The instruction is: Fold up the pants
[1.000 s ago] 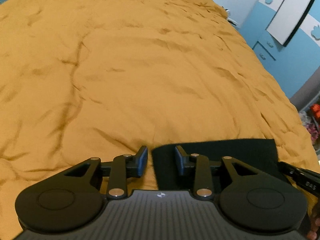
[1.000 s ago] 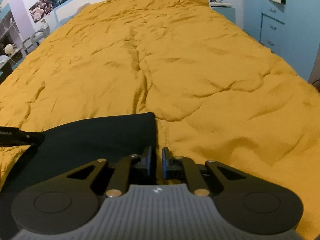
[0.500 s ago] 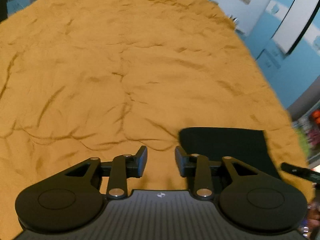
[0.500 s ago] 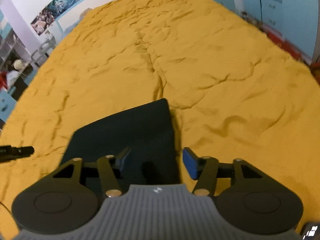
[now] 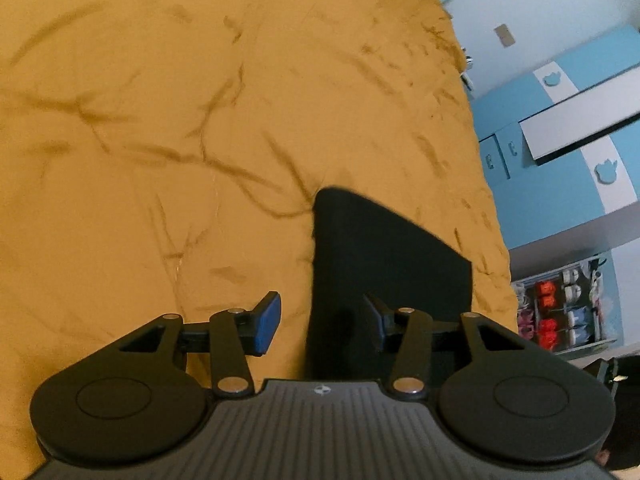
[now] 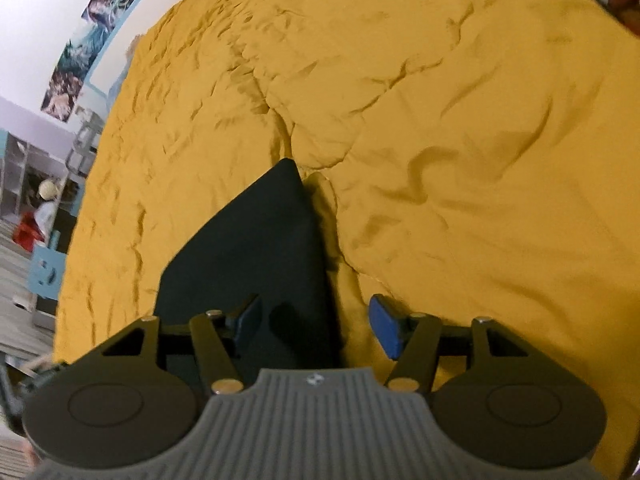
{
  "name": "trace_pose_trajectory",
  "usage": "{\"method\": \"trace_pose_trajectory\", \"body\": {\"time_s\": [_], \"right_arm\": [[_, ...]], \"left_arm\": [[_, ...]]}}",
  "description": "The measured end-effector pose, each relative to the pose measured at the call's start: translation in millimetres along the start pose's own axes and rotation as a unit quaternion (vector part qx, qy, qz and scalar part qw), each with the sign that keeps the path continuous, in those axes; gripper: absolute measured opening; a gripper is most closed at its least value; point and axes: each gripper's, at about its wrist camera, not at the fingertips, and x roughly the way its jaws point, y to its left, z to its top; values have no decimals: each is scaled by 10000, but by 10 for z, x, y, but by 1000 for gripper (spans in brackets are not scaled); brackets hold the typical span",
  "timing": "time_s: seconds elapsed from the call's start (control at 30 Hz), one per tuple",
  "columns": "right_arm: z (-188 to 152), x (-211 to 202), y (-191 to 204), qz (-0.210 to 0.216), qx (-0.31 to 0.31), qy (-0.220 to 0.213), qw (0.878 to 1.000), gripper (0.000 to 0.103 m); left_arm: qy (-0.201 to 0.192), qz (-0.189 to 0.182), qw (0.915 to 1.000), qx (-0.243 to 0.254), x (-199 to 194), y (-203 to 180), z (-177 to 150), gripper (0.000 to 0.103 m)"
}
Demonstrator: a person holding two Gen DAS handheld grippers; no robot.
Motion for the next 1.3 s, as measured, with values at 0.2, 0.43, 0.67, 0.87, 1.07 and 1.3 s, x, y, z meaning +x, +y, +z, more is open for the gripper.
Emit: {"method": "trace_pose_trajectory", "body": {"time_s": [0.2, 0.43, 0.67, 0.87, 1.07, 1.3], "right_arm": [[97, 282, -217, 491, 508, 229, 9972, 50], [135, 572, -243, 828, 515, 309, 9948, 40], [159, 581, -218, 913, 431, 307, 9944, 28], [167, 353, 37, 682, 49, 82, 9976, 19], [135, 31, 368, 519, -393, -157, 9978, 16], [-63, -374, 836, 638, -908, -322, 9933, 13]], "left_arm": [[119, -472, 9970, -599, 305, 224, 33, 53], [202, -713, 9948, -696, 538, 263, 100, 43], [170, -716, 9937, -842, 532, 210, 74, 27], [-52, -400, 9983, -417, 373, -25, 83, 18], [-286, -378, 9988, -69, 105, -236, 59, 17], [-535, -359, 9969, 453, -384, -426, -19, 16]]}}
